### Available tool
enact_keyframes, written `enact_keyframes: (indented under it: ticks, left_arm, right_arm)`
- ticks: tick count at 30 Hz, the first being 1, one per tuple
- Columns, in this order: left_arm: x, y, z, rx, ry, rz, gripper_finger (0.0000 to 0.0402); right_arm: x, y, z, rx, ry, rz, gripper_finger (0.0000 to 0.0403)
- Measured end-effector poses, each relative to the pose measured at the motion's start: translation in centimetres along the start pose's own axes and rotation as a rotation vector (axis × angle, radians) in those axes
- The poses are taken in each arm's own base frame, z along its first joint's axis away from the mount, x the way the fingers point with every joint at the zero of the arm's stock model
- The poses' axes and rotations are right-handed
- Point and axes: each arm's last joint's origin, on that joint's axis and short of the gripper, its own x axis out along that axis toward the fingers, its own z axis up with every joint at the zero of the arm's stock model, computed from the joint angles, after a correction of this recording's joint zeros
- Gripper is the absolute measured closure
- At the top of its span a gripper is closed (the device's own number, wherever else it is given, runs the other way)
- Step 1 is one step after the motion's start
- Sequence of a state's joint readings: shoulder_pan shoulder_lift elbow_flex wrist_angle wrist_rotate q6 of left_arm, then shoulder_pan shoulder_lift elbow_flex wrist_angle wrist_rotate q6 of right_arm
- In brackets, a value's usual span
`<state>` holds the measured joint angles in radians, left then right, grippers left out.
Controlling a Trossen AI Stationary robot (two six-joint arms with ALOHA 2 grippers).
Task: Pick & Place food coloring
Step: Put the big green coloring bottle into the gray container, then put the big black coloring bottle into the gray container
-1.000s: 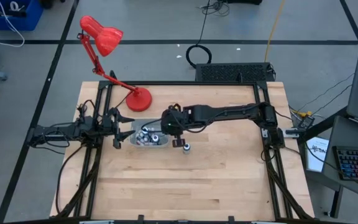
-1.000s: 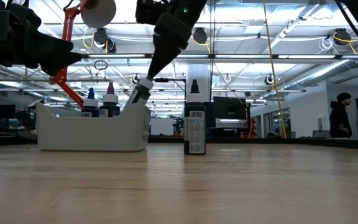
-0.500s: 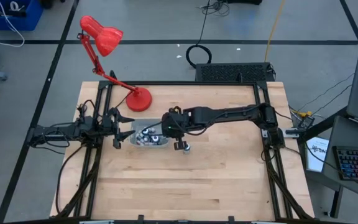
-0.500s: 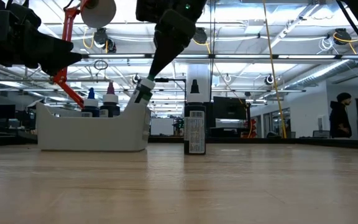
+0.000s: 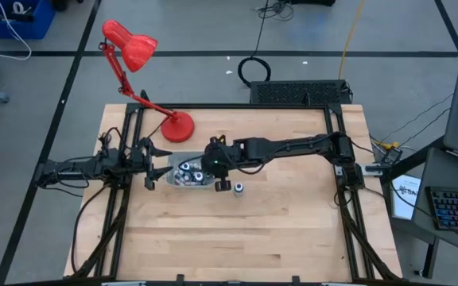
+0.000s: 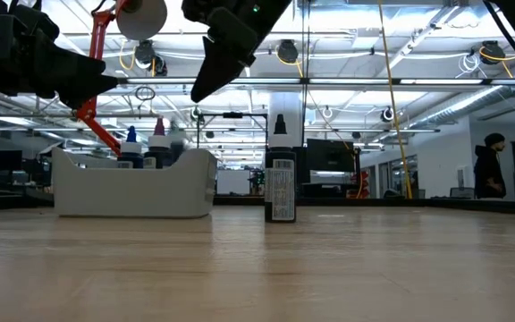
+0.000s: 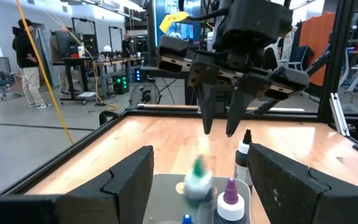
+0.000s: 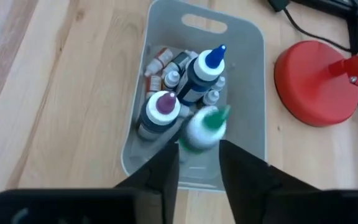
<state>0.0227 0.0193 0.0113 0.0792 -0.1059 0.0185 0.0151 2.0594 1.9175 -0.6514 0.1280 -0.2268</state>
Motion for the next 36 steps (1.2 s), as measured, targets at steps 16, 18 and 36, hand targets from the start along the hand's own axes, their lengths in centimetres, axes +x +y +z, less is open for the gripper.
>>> enact_keyframes:
  ticks: [16,18,36]
  left_arm:
    - [0.0,0.0,0.0,0.0,0.001,0.0,0.0144]
    - [0.0,0.0,0.0,0.0,0.0,0.0,0.0144]
    - [0.0,0.0,0.0,0.0,0.001,-0.001,0.0144]
  right_arm:
    - [0.0,0.1,-0.3,0.047,0.029,0.004,0.0281]
    - [0.0,0.1,-0.5,0.065,0.048,0.007,0.0282]
    - [-3.5,3.4,-2.5,0.233,0.341,0.058,0.0242]
